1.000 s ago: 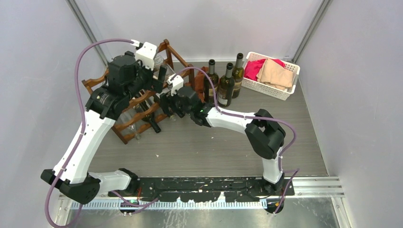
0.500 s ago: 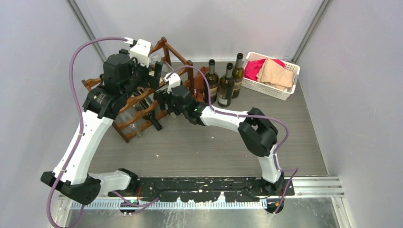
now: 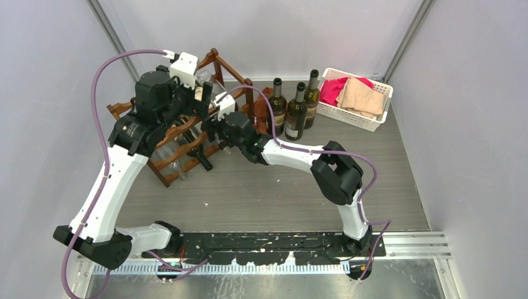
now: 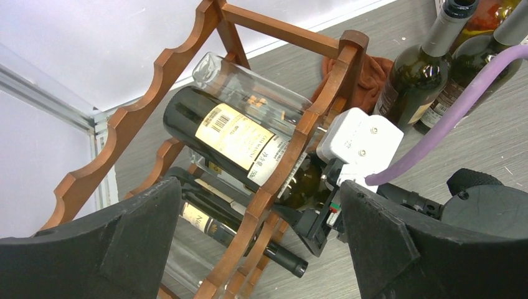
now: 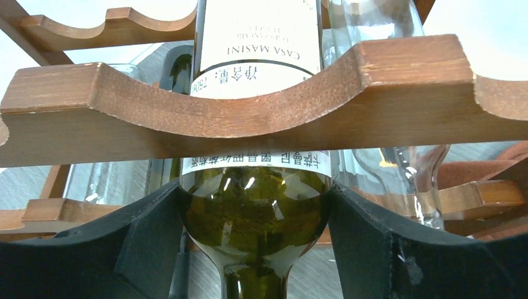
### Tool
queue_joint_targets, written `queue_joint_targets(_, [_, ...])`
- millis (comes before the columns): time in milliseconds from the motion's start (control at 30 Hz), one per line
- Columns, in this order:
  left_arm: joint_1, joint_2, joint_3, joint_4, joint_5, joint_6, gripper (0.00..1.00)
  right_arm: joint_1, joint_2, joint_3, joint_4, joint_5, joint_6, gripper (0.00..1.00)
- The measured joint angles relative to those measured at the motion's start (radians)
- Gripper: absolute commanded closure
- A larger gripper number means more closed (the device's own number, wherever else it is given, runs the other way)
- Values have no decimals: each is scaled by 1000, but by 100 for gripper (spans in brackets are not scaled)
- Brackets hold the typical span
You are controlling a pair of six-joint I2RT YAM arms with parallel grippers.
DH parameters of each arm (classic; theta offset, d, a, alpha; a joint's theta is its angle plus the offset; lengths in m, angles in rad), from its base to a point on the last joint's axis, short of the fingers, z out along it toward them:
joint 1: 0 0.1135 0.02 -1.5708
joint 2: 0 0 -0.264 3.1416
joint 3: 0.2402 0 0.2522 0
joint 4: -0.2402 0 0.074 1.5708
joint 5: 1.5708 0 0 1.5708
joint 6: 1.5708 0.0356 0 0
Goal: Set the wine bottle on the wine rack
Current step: Place the wine bottle in the wine rack.
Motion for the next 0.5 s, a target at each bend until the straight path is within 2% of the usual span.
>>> queue_joint_targets(500, [9,0,0,0,21,5,4,10,117,34,158,23,-140,97])
